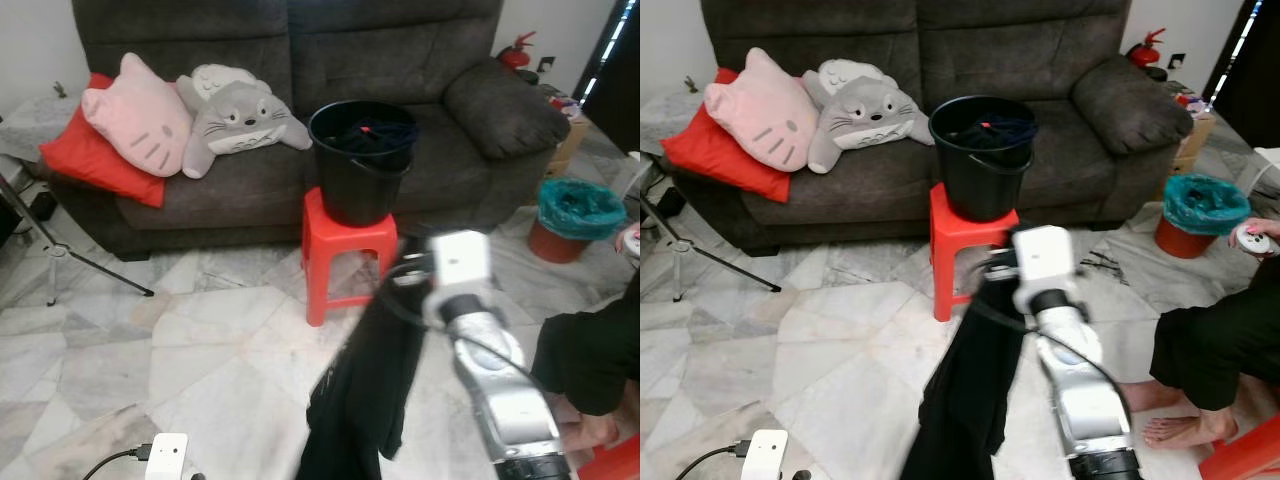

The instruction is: Hang hanger

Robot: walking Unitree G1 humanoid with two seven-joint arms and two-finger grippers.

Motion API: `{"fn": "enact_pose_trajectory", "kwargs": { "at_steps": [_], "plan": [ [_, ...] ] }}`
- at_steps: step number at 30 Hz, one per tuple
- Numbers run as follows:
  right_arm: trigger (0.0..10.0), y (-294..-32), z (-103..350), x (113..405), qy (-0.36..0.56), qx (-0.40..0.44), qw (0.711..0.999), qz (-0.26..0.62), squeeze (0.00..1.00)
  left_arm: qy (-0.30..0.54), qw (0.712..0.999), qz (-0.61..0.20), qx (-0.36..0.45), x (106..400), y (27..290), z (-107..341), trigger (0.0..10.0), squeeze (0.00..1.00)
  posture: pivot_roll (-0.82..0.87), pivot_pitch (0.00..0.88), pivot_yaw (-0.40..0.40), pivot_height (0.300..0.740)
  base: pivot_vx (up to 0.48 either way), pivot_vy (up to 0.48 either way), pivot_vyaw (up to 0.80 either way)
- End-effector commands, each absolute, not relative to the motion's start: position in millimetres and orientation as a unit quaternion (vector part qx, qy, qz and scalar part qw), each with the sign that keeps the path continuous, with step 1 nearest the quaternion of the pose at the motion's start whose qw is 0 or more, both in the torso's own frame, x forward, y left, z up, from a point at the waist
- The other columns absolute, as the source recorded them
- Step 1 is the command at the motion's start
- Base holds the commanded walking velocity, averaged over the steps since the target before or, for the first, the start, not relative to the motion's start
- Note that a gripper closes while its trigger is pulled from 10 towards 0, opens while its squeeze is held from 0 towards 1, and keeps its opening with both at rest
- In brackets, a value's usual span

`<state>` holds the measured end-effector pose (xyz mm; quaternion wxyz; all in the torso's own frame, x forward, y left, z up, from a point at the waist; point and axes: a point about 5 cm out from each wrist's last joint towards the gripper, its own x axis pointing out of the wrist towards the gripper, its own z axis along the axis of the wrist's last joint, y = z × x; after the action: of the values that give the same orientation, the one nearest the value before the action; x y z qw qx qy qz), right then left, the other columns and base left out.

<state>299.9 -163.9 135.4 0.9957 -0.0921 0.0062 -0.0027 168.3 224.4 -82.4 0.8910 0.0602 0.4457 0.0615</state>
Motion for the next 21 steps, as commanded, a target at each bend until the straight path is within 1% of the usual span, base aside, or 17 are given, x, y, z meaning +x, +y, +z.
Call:
{"fn": "enact_pose_trajectory", "kwargs": {
  "at_steps": [1, 5, 10, 21],
  "plan": [
    [10.0, -171.8, 141.3, 302.4, -0.005, -0.081, 0.996, -0.031, 0.00, 0.452, 0.887, 0.062, 0.067, 164.3, 228.9, -83.3, 10.0, 0.00, -0.08, 0.000, 0.050, 0.740, 0.000, 0.000, 0.00],
    [10.0, -182.1, 137.0, 306.4, 0.001, -0.063, 0.997, -0.048, 0.00, 0.451, 0.887, 0.068, 0.066, 163.5, 231.0, -83.1, 10.0, 0.00, -0.07, 0.000, 0.039, 0.740, 0.000, 0.000, 0.00],
    [10.0, -185.8, 143.0, 311.3, -0.012, -0.048, 0.997, -0.061, 0.00, 0.452, 0.887, 0.070, 0.068, 162.6, 232.7, -83.1, 10.0, 0.00, -0.07, 0.000, 0.040, 0.740, 0.000, 0.000, 0.00],
    [10.0, -172.6, 141.0, 312.0, -0.026, -0.030, 0.997, -0.065, 0.00, 0.444, 0.891, 0.067, 0.066, 166.4, 230.3, -81.8, 10.0, 0.00, -0.06, 0.000, 0.033, 0.740, 0.000, 0.000, 0.00]
  ]
}}
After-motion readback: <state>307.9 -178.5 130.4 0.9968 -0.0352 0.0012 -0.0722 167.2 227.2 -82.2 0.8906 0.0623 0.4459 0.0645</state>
